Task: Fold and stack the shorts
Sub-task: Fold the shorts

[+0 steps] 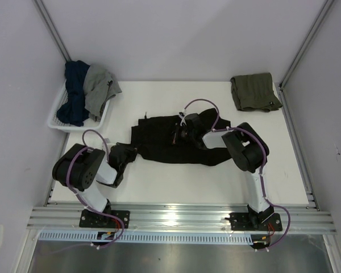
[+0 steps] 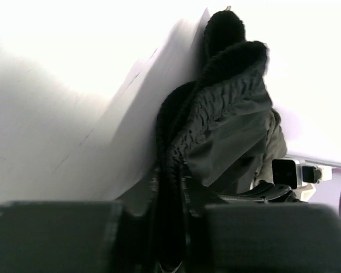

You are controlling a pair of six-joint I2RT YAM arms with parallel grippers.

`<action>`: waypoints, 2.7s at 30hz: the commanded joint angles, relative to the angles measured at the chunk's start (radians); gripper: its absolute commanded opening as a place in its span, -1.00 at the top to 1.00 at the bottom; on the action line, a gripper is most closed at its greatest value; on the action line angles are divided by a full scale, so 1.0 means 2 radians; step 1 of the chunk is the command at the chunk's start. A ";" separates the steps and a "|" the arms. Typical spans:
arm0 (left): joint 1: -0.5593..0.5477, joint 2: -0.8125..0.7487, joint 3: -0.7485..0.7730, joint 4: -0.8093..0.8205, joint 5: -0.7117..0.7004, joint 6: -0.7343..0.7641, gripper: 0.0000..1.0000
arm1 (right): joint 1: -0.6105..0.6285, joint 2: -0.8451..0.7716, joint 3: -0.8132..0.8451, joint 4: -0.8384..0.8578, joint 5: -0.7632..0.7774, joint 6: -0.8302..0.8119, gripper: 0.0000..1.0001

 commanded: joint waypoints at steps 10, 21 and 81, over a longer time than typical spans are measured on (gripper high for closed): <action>-0.010 -0.205 0.076 -0.234 -0.102 0.251 1.00 | 0.048 0.005 0.017 -0.019 0.018 0.001 1.00; -0.031 -0.332 0.085 -0.334 -0.144 0.411 1.00 | 0.063 -0.018 0.078 -0.075 0.036 -0.013 0.84; -0.517 0.093 0.492 -0.394 -0.361 0.905 1.00 | -0.178 -0.265 -0.254 -0.190 0.054 -0.106 0.12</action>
